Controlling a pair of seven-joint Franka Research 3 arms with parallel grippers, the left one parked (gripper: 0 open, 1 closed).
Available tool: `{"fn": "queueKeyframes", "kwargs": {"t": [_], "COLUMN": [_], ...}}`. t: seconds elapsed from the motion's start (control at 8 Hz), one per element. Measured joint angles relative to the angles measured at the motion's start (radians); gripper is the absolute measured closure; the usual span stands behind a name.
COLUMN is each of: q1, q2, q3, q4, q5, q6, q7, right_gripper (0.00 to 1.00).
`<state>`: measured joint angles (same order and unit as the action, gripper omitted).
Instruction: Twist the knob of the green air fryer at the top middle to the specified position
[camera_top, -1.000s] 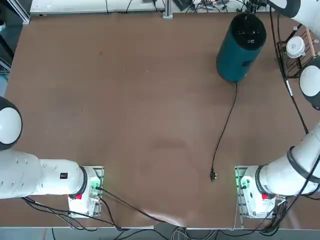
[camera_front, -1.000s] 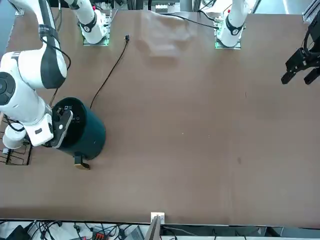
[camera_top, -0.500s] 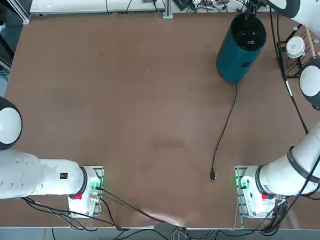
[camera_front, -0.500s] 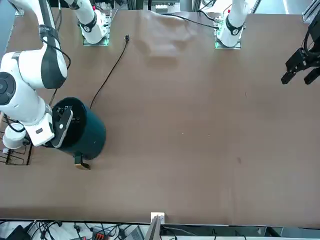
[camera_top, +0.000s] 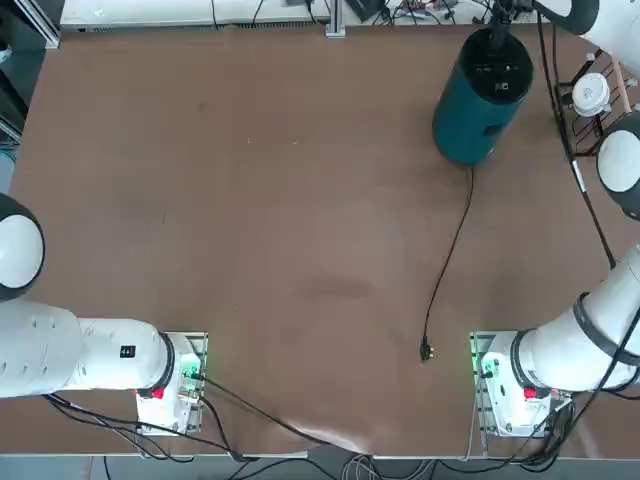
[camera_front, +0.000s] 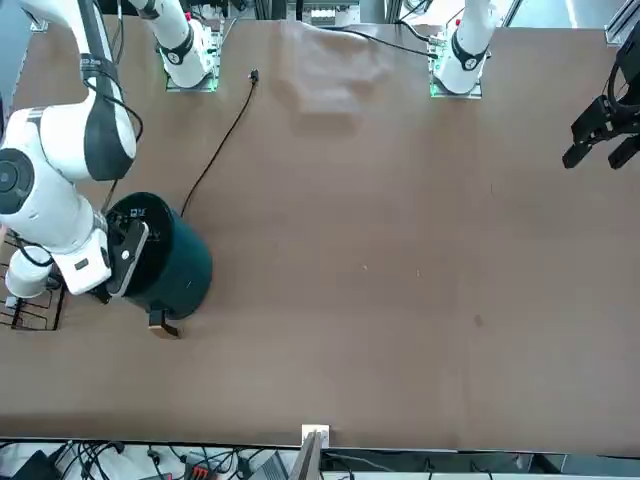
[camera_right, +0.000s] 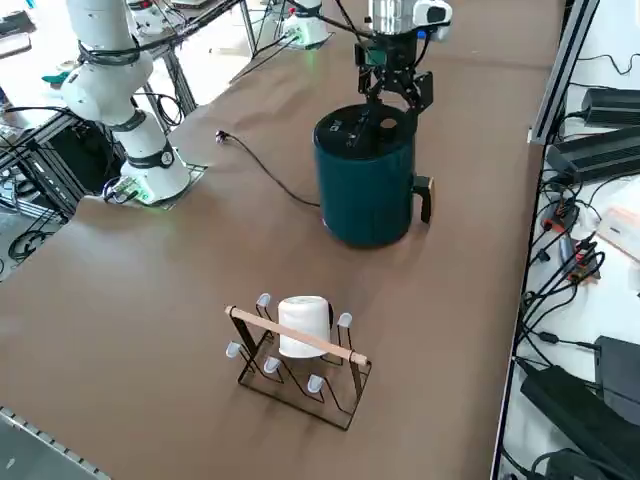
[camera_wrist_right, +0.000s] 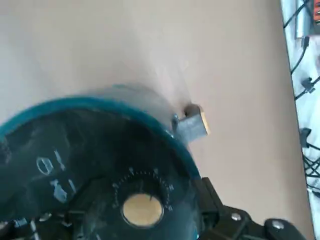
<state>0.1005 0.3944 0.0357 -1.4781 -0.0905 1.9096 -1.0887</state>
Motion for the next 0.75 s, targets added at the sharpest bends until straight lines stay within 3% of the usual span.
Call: {"fn": "queueKeyframes", "kwargs": {"t": [0.38, 0.75], "q1": [-0.002, -0.005], "q2": [-0.049, -0.149], "q3": [-0.012, -0.018], "q4": [0.008, 0.012], "q5": [0.027, 0.03], "q6": [-0.079, -0.17], "q7": [0.205, 0.6], "right_gripper": [0.0, 0.0]}}
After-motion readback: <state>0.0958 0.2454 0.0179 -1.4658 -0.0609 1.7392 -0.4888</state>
